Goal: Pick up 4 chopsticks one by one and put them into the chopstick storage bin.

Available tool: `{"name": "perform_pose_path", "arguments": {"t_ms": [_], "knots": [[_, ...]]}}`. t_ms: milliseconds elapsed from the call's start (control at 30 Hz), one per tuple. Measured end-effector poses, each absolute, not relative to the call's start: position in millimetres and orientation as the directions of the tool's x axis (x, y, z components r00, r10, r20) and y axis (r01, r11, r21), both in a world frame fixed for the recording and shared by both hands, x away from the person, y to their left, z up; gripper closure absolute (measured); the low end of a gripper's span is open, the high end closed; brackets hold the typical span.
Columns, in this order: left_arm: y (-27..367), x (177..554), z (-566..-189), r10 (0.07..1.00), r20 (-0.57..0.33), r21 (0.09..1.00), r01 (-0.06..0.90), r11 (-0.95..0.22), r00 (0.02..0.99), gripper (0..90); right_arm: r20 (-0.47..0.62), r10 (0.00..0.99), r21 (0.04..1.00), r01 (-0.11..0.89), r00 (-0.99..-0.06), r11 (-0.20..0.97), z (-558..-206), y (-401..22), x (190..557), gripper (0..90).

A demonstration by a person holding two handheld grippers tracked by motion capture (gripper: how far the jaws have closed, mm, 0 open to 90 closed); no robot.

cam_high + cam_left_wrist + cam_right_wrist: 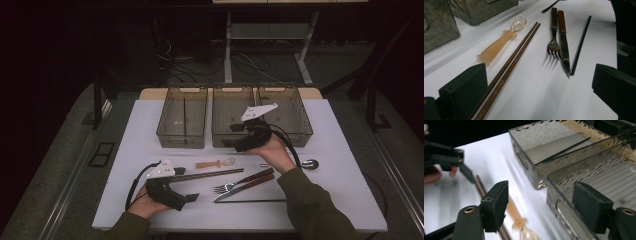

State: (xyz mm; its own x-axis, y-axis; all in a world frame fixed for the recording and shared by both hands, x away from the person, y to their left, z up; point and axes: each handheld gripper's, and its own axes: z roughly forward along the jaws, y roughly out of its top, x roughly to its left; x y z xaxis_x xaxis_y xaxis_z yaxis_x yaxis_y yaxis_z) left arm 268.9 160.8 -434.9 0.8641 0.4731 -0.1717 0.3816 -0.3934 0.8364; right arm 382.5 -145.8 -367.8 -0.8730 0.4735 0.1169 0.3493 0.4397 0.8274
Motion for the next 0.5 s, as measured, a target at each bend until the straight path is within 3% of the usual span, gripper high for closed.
{"name": "perform_pose_path", "arguments": {"t_ms": [500], "knots": [[160,270,-437,0.484,-0.162,0.826,0.386,-0.41,0.86,0.0,0.138,0.414,0.82,0.339,-0.9,0.462,-386,-191,336,26.9]]}}
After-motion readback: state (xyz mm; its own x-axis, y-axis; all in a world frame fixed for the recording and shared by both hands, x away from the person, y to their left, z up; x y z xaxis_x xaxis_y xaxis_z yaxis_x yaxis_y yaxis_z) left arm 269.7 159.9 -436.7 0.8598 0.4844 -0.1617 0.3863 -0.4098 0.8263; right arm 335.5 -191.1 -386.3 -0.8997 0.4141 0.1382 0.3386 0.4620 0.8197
